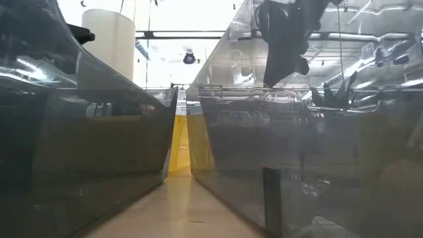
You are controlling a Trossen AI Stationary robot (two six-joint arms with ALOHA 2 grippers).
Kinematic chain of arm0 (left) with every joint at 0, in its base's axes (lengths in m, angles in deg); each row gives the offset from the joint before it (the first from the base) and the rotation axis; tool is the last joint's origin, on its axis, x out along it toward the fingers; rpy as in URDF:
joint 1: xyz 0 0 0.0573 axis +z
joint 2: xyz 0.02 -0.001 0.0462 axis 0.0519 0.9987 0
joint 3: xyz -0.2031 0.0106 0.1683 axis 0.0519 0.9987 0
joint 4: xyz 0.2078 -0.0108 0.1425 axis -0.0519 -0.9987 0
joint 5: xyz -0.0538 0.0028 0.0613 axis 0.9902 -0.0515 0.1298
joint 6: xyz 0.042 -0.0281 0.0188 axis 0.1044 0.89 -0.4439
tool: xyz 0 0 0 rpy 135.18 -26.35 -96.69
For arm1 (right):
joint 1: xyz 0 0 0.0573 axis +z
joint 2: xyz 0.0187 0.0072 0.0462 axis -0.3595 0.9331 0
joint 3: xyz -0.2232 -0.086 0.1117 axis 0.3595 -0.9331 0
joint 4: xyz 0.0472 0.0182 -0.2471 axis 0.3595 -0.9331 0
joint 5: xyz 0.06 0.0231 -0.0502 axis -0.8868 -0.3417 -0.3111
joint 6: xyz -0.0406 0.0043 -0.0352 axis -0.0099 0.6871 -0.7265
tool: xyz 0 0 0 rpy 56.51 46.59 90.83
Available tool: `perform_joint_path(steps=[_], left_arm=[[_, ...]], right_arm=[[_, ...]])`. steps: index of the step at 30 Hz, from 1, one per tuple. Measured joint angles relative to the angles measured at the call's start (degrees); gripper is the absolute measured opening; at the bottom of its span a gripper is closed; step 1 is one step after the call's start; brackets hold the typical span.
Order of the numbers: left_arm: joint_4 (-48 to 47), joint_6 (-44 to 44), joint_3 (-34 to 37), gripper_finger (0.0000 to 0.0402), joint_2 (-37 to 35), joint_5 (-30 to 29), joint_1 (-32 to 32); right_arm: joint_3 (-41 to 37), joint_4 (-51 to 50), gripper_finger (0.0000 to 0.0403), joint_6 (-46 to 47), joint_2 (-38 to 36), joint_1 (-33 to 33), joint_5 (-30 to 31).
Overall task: Stack baskets by color
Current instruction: Stack the bottom transparent bin on top of the top transparent bin
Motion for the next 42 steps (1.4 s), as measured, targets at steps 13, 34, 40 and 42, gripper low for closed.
perform_joint_path(steps=[13, 34, 40, 42], left_arm=[[0.0, -0.02, 0.01, 0.0032, 0.0, 0.0, 0.0], [0.0, -0.02, 0.0, 0.0034, 0.0, -0.01, 0.0], [-0.01, -0.02, 0.02, 0.0032, 0.0, 0.0, -0.02], [-0.05, -0.02, 0.0, 0.0029, -0.01, -0.01, 0.0]], right_arm=[[18.75, -16.7, 0.0191, 5.62, 15.37, 1.92, -1.26], [26.42, -24.12, 0.0145, 6.1, 29.43, 1.32, -4.15], [26.44, -24.59, 0.0066, 8.86, 28.95, 0.79, -5.31], [26.44, -26.06, 0.0037, 9.07, 28.95, 0.76, -5.75]])
